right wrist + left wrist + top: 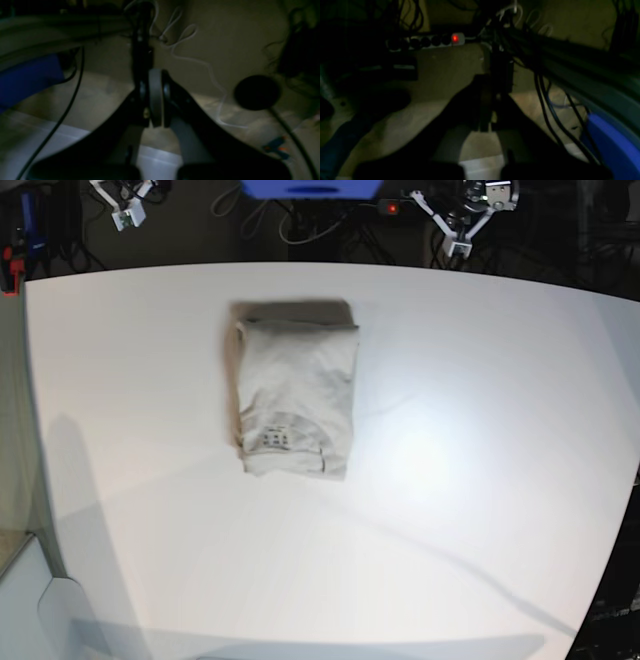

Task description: Layout the t-shirt on the table in an organized manner, then fold the t-shirt properly

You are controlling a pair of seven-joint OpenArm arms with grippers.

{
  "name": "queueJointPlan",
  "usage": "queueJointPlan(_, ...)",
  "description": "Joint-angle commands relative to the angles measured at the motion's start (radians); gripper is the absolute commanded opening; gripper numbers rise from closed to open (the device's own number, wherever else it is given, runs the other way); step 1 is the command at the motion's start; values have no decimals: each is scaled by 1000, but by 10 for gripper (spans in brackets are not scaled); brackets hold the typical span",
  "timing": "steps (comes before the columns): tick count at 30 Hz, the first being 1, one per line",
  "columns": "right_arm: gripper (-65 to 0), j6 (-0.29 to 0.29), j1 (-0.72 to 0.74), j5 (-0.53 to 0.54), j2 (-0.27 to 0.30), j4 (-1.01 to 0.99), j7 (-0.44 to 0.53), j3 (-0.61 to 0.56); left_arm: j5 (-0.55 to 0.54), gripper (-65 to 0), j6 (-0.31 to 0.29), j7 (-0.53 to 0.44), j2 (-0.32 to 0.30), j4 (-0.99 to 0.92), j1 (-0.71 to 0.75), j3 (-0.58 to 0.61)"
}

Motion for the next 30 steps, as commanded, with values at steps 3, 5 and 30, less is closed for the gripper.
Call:
queueJointPlan(3,-650,5,26,5,5,-158,114,-46,-6,-649,-6,-96,-33,-168,-37,28)
queueJointPlan(5,-650,5,64,5,6,-293,191,-68,-8,-649,23,-168,-53,-302,-83,55)
queueJointPlan(30,-650,-676,466,7,28,-1321,941,-530,-20,-649,477,-567,-10,-834,-327,70)
